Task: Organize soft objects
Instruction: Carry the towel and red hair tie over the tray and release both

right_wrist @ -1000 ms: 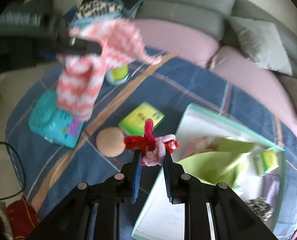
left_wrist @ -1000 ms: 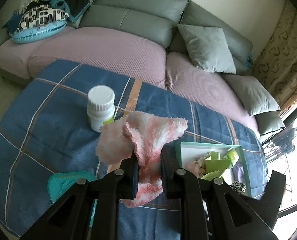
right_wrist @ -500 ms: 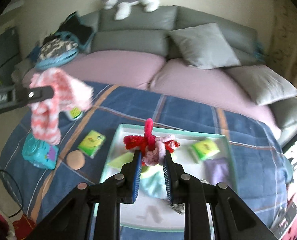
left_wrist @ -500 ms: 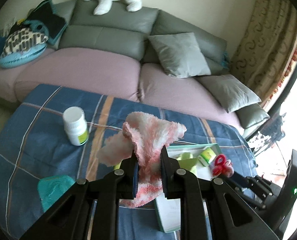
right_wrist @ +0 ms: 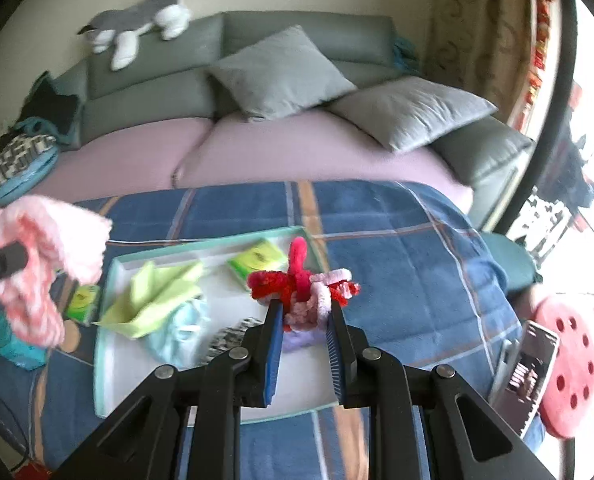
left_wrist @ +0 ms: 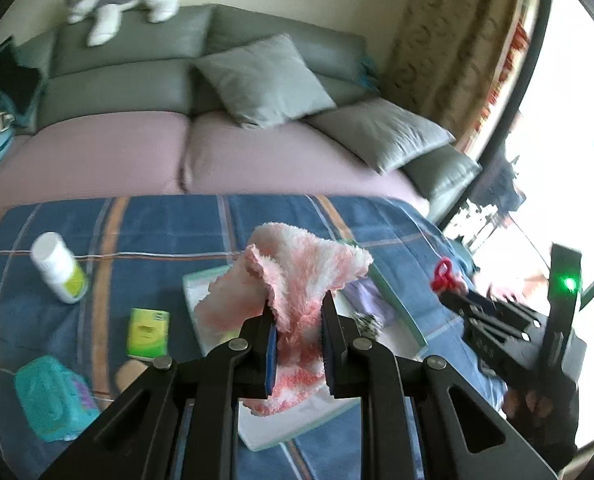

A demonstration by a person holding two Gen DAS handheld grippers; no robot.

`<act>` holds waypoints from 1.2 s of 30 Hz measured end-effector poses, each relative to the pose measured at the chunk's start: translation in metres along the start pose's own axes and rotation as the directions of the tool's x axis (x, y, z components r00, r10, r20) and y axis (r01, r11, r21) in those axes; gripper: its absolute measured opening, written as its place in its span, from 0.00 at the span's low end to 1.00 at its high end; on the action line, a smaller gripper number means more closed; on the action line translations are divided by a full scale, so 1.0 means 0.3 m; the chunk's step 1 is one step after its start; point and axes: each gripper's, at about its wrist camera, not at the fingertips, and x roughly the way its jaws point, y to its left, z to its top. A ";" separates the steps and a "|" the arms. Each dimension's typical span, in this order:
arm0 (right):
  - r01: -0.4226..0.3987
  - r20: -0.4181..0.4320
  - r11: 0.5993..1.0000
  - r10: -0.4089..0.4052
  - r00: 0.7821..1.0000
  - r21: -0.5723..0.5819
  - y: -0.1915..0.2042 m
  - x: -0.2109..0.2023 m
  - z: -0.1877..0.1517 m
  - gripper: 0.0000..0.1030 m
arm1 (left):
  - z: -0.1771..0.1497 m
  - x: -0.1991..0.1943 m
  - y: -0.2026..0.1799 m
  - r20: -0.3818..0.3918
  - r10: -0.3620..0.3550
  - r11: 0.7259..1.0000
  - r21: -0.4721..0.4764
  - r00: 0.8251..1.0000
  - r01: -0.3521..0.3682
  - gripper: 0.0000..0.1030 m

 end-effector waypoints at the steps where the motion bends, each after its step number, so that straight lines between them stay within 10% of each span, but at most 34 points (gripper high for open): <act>1: 0.007 -0.008 1.000 -0.007 1.000 0.007 -0.012 0.005 -0.004 0.22 | -0.006 0.016 -0.021 -0.015 -0.009 1.000 0.014 1.000 0.009 0.19; 9: -0.004 -0.109 1.000 0.003 0.994 -0.007 -0.006 0.122 -0.043 0.22 | -0.069 0.177 -0.096 -0.150 -0.009 0.998 0.054 0.989 0.018 0.19; 23: -0.022 -0.325 0.998 0.004 0.946 -0.054 0.050 0.324 -0.149 0.22 | -0.242 0.479 0.019 -0.412 0.082 0.994 -0.027 0.908 -0.102 0.19; 30: -0.031 -0.311 0.998 0.015 0.950 -0.046 0.043 0.306 -0.136 0.23 | -0.237 0.452 0.007 -0.413 0.075 0.995 -0.032 0.908 -0.096 0.30; 36: -0.005 -0.273 0.998 -0.012 0.962 -0.062 0.047 0.262 -0.104 0.48 | -0.201 0.380 0.007 -0.379 0.065 0.996 -0.036 0.923 -0.085 0.46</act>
